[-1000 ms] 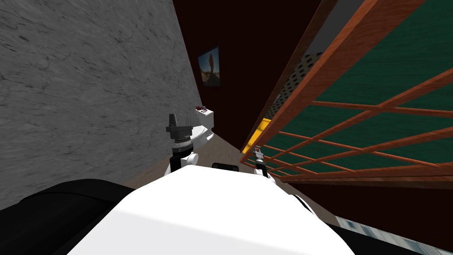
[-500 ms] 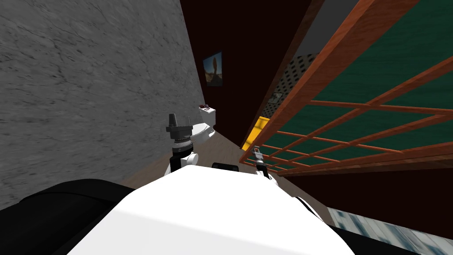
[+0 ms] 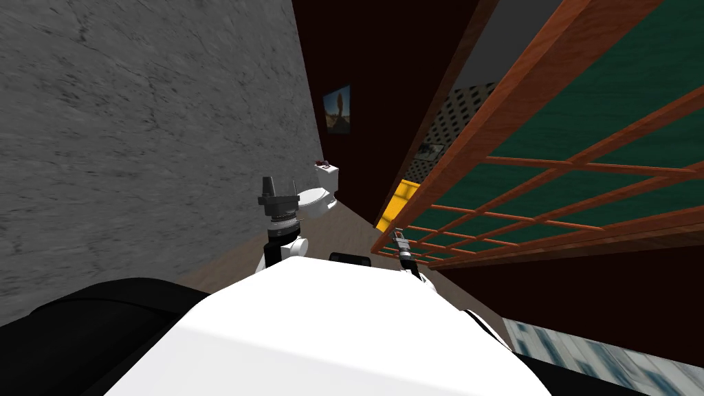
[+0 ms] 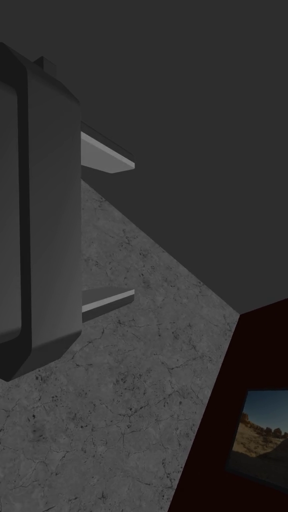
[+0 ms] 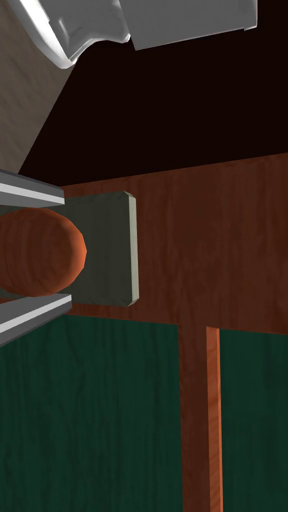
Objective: Pull the door open
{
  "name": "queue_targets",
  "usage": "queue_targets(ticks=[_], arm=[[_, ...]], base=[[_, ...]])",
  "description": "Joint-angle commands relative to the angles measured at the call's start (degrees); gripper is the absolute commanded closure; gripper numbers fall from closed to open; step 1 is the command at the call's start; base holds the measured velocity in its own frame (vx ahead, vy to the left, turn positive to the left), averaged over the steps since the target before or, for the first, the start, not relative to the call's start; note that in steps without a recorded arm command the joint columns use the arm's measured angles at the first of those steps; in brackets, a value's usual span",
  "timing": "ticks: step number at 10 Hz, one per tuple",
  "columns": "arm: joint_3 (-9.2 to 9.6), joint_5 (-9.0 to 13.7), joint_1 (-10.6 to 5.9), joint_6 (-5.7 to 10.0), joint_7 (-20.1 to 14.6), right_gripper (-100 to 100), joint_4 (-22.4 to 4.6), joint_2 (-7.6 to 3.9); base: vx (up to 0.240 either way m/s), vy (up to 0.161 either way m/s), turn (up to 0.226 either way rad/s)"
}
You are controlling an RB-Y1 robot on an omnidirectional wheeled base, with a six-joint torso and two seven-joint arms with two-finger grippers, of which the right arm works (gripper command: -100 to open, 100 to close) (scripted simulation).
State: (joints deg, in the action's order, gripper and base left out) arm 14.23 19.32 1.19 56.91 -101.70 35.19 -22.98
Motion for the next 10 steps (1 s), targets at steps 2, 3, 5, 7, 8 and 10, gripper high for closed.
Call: queue_targets(ticks=[2, 3, 5, 7, 8, 10], arm=[[2.04, -1.2, 1.42, 2.45, -2.5, 100, -0.1, -1.76], [2.32, -1.4, 1.63, 2.8, -2.9, 100, 0.0, -2.02], [2.67, -1.6, 1.85, 2.83, -3.2, 100, 0.1, -2.34], [3.55, -2.0, 2.39, 4.3, -4.1, 100, -0.5, -2.94], [3.83, -2.1, 2.54, 4.86, -4.5, 100, -0.7, -3.21], [4.43, -2.4, 2.85, 6.09, -5.2, 100, -1.1, -3.78]], base=[[-0.24, -0.05, 0.119], [-0.225, -0.066, 0.075], [-0.155, -0.048, 0.062], [-0.192, -0.034, 0.146], [-0.212, -0.088, 0.14], [-0.193, -0.091, 0.146]])
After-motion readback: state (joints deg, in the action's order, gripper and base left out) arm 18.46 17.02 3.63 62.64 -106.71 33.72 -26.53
